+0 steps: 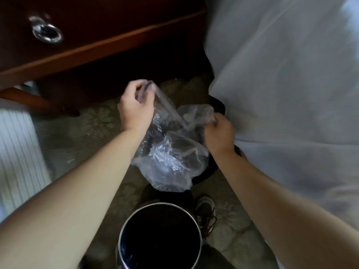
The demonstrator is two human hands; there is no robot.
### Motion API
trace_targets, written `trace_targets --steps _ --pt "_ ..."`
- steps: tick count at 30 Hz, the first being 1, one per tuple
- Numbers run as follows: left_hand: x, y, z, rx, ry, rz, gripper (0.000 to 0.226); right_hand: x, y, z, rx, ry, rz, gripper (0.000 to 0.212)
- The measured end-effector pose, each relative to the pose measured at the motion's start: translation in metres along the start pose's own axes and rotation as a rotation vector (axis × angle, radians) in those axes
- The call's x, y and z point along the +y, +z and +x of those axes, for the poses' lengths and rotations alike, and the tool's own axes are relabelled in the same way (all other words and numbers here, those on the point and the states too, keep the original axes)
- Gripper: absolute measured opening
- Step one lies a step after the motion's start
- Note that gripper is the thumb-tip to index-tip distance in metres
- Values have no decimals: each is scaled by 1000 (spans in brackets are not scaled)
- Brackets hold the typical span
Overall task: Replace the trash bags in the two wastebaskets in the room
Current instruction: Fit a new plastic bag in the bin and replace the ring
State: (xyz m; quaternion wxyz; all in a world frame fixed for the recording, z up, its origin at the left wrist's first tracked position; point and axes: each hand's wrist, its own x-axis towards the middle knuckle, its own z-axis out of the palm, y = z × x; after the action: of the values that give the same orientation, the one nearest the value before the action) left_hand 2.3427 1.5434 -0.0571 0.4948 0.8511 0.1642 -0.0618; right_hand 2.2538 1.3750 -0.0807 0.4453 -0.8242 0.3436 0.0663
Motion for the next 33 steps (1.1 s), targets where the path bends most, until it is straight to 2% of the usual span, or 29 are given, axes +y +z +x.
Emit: trace_targets --steps 3,5,7,8,10,12,13,15,17,19,21,24,26,30,33 --pt "-6 -25 -26 -281 -85 -70 70 3 -16 -13 69 44 134 21" --pt "-7 -40 -40 -409 -201 52 100 2 -23 -16 113 84 183 20" --pt "-8 -47 -51 -505 -385 236 110 -3 -27 -17 166 81 245 21" --pt "-9 -48 -55 -557 -491 290 102 -6 -27 -15 186 84 292 23" --pt "-18 -47 -60 -628 -593 376 59 -16 -31 -10 196 114 382 20" --pt "-27 -45 -60 -490 -553 450 14 -23 -35 -5 184 145 382 17" --pt "-28 -45 -60 -386 -516 440 11 -24 -37 -3 173 160 310 20" --pt "-21 -44 -60 -219 -482 314 20 -27 -43 -8 129 200 46 52" --pt "-4 -43 -63 -164 -551 49 17 -31 -46 -21 51 258 -109 80" --pt "7 -42 -68 -199 -584 -125 17 -32 -48 -32 -66 364 -142 88" --pt "13 -42 -74 -233 -560 -292 19 -35 -49 -38 -213 504 -122 82" --pt "11 -38 -82 -272 -552 -487 18 -43 -47 -47 -421 717 44 62" --pt "7 -33 -88 -278 -510 -517 20 -45 -37 -52 -485 725 82 47" --pt "-2 -21 -92 -234 -288 -261 16 -35 -5 -46 -329 632 109 5" --pt "-19 -15 -84 -76 -252 -130 14 -16 2 -32 -290 476 -170 22"
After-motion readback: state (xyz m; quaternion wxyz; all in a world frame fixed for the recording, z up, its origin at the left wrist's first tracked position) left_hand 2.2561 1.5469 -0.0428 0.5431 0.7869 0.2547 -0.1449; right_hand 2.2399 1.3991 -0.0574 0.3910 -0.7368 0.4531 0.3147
